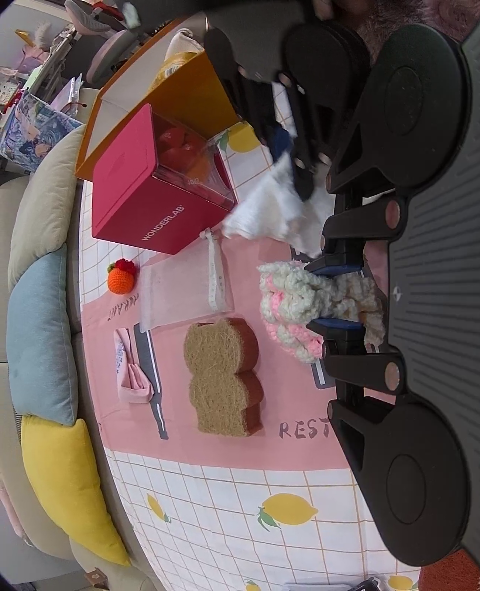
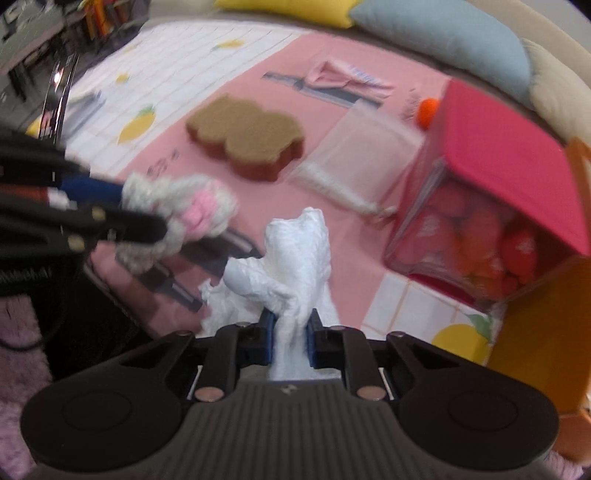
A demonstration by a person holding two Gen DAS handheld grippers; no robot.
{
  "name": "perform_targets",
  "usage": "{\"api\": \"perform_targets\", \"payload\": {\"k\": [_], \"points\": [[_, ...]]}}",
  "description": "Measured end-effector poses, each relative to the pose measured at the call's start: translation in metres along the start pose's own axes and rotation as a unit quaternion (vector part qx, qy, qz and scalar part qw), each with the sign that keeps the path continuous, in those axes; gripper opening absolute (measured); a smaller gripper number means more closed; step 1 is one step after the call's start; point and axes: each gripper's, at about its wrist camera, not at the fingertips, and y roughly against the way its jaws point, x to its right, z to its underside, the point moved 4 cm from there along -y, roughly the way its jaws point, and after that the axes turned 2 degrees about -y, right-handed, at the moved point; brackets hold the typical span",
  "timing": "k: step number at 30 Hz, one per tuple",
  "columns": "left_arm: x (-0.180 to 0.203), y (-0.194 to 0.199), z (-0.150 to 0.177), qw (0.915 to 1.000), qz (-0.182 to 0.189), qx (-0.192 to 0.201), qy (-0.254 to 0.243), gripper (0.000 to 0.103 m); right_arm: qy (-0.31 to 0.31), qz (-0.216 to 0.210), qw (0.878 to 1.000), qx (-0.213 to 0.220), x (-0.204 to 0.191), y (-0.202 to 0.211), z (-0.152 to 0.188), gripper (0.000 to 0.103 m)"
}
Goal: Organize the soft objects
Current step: 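Carry the tissue and plush over the orange-rimmed box with both tools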
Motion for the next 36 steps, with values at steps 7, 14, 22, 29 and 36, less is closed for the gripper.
{"api": "perform_targets", "payload": {"k": [7,14,22,29,36], "points": [[0.002,0.015,-0.009,0.9997,0.012,0.018,0.007,0.026,-0.062,0.019,0.996,0.057,0.023,0.049,-0.013,0.015],[0.017,0.041,-0.038,0.9976,0.041,0.056,0.004,0.026,-0.107,0.033,0.989,0.098,0.053,0.099,-0.014,0.015],[0.063,0.059,-0.088,0.9890,0.086,0.106,-0.057,0.026,-0.110,0.093,0.980,0.136,0.090,0.151,-0.015,0.015],[0.116,0.055,-0.140,0.9744,0.125,0.146,-0.116,0.026,-0.120,0.140,0.969,0.165,0.138,0.187,-0.023,0.015],[0.170,0.037,-0.178,0.9615,0.154,0.160,-0.162,0.026,-0.155,0.170,0.960,0.162,0.192,0.198,-0.025,0.015]]}}
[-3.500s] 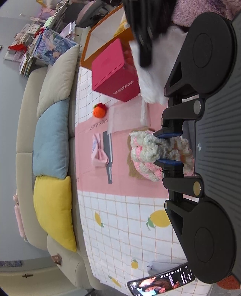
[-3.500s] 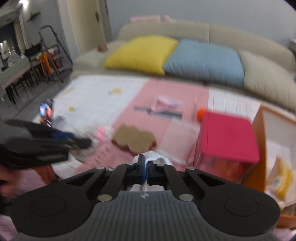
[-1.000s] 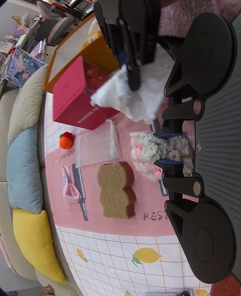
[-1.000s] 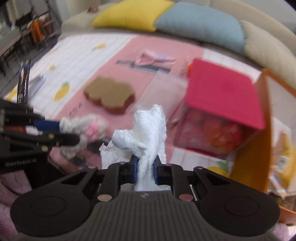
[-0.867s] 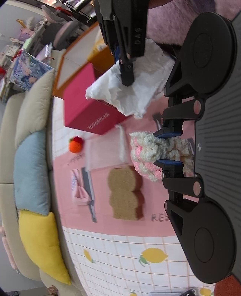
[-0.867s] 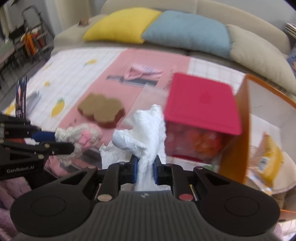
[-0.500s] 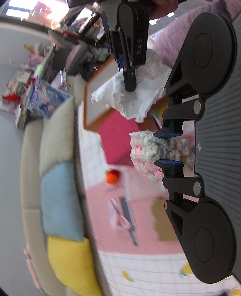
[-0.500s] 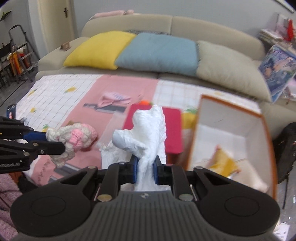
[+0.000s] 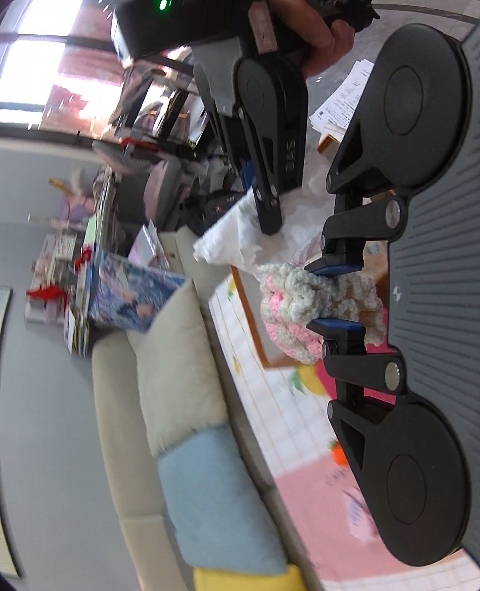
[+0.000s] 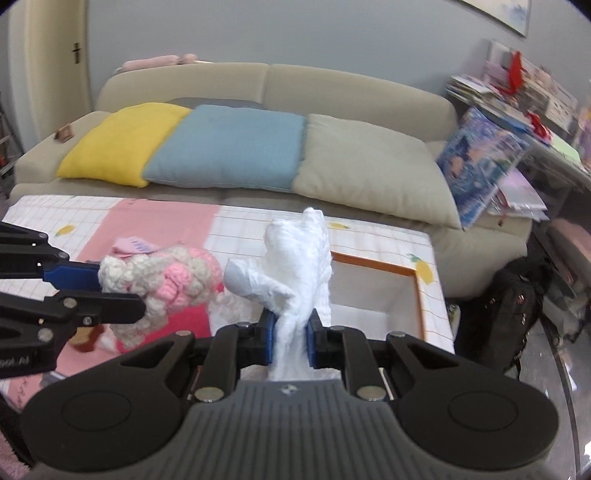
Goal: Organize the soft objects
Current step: 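Carry the tissue and plush over the orange-rimmed box with both tools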
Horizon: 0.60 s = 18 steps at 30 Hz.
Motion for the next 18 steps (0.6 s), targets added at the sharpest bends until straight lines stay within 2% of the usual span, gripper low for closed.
{"api": "perform_targets", "payload": {"k": [7,11,18], "points": [[0.019,-0.048,-0.016,0.9988,0.006,-0.022,-0.043,0.026,-0.036,0.023,0.998,-0.037,0.048,-0.044,0.001,0.015],[0.027,-0.076,-0.016,0.9966,-0.005,-0.039,-0.073,0.026,-0.033,0.042,0.997,-0.051,0.065,-0.068,0.005,0.015],[0.031,-0.117,-0.012,0.9930,-0.020,-0.068,-0.095,0.026,-0.048,0.049,0.995,-0.075,0.082,-0.105,0.018,0.015]]}}
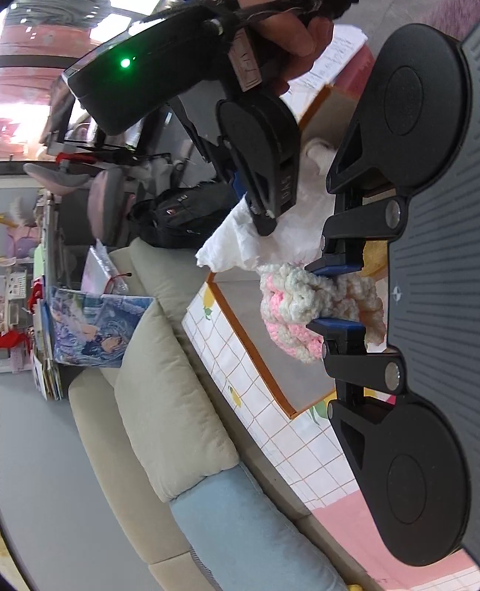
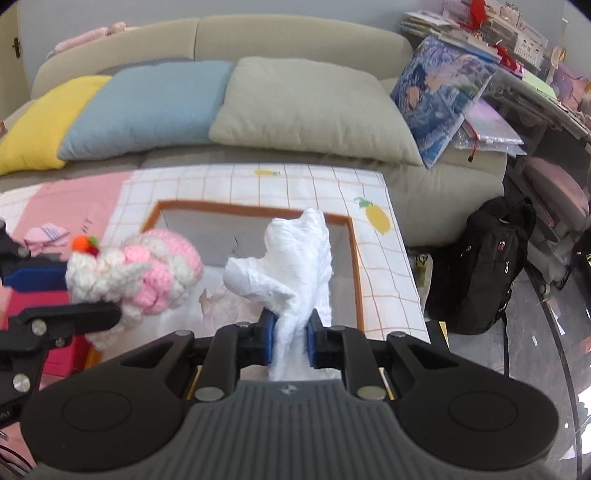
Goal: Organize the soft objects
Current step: 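Carry the tissue and plush over the orange-rimmed box with both tools, then lower the tissue and plush into the box and open both tools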
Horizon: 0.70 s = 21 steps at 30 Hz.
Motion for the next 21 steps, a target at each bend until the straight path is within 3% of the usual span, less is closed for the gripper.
{"api": "perform_targets", "payload": {"k": [13,21], "points": [[0.005,-0.043,0.019,0.9978,-0.019,-0.049,-0.040,0.026,0.036,0.013,0.997,-0.062,-0.007,-0.054,0.034,0.021],[0.004,-0.061,0.028,0.9961,-0.011,-0.076,-0.044,0.026,0.055,0.020,0.996,-0.060,-0.012,-0.054,0.037,0.030]]}}
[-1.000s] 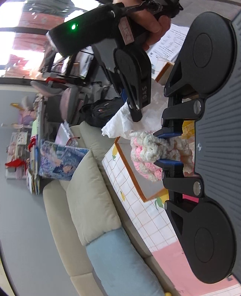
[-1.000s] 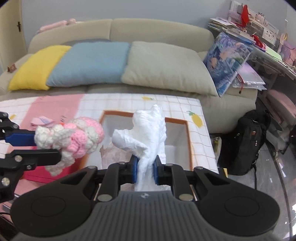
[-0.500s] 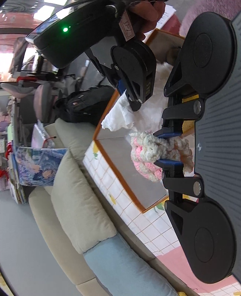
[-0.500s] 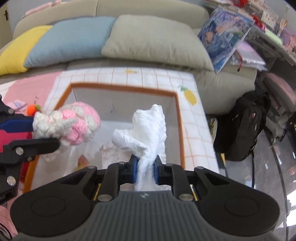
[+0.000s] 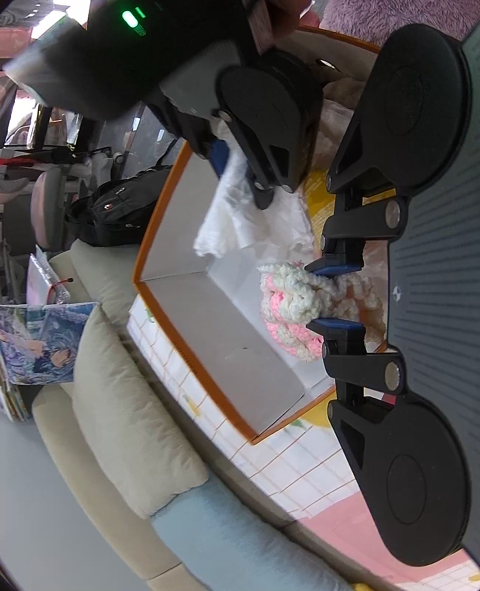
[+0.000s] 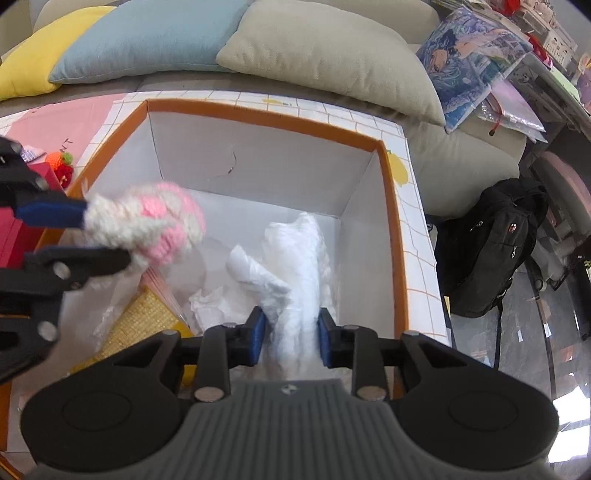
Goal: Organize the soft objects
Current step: 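Lower the tissue and plush into the box and open both tools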
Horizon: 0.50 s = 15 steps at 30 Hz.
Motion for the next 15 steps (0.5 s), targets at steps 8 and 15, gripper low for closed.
{"api": "perform_targets", "payload": {"k": [8,15], "points": [[0.000,0.002,0.003,1.0000,-0.004,-0.003,-0.002,0.035,0.023,0.003,1.000,0.013,-0.002,0.022,0.000,0.042],[-0.011,0.029,-0.001,0.9992,-0.003,0.032,0.025,0.066,0.045,0.034,0.997,0.043,-0.006,0.045,-0.003,0.056]]}}
